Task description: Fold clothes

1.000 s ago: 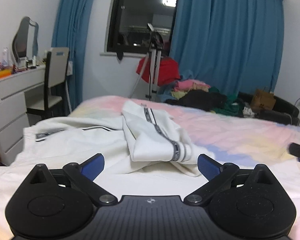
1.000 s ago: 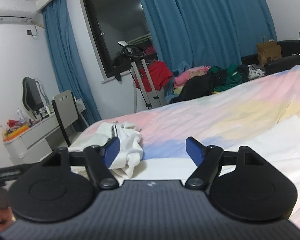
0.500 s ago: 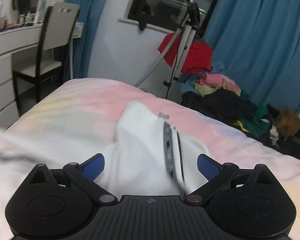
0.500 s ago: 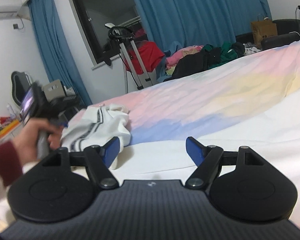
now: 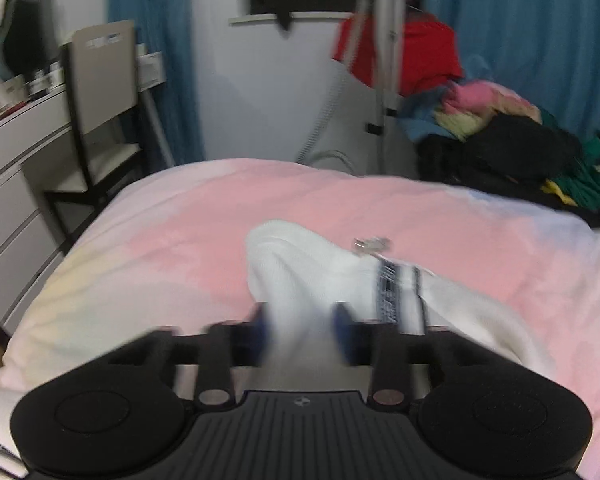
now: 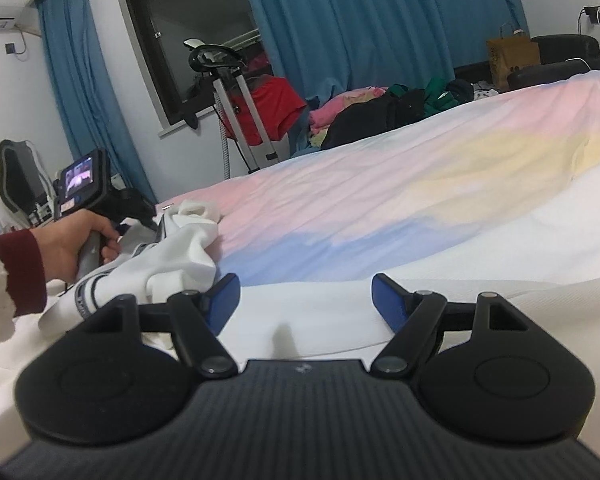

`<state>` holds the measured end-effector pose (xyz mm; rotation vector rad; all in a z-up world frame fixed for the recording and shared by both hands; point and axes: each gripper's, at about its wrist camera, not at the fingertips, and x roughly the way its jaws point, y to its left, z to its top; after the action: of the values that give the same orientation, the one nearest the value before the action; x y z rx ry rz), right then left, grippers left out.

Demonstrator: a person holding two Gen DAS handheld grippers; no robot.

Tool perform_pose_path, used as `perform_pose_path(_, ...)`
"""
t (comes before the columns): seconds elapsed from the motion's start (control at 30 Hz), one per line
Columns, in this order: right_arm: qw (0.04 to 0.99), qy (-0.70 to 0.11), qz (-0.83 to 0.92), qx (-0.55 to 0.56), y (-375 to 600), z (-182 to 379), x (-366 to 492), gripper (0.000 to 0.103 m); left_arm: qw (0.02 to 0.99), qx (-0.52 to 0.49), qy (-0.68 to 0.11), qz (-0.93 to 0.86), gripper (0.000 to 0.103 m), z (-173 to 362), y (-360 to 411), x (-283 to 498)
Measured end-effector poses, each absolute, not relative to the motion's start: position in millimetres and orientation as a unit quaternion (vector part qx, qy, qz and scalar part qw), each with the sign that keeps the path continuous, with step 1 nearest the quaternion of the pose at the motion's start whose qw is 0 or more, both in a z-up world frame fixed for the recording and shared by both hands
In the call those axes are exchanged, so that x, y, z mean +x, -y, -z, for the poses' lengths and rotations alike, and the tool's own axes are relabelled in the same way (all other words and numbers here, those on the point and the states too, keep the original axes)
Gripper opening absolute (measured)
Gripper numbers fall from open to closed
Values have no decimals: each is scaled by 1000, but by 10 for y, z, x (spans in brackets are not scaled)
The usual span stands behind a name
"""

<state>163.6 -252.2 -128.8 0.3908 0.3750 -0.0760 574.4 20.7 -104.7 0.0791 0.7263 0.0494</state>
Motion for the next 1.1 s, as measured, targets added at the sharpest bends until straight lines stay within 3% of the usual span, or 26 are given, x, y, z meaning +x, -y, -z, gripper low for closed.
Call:
perform_pose_path(0.03, 963, -184, 39, 194, 2525, 1276, 1629, 76, 936, 55, -347, -17, 5, 1019, -171, 5648)
perform_pose_path(0.07, 963, -182, 40, 194, 2526, 1262, 1621, 76, 939, 69, -338, -10, 4, 986, -138, 5535)
perform_pose_path(0.43, 973, -128, 70, 178, 2572, 1008, 1346, 76, 963, 212, -115, 118, 2, -413, 602, 4377)
perform_pose_path(0.7, 975, -89, 100, 175, 2649, 800, 1104, 76, 939, 228, 58, 251, 2, -1235, 1293, 3378)
perform_pose_path(0.93, 966, -85, 143, 200, 2855, 812, 1117, 76, 908, 252, 113, 315, 2, -1266, 2195, 3142)
perform_pose_path(1.1, 955, -103, 160, 228, 3021, 931, 1198, 76, 894, 281, 103, 334, 3, -784, 2869, 3476)
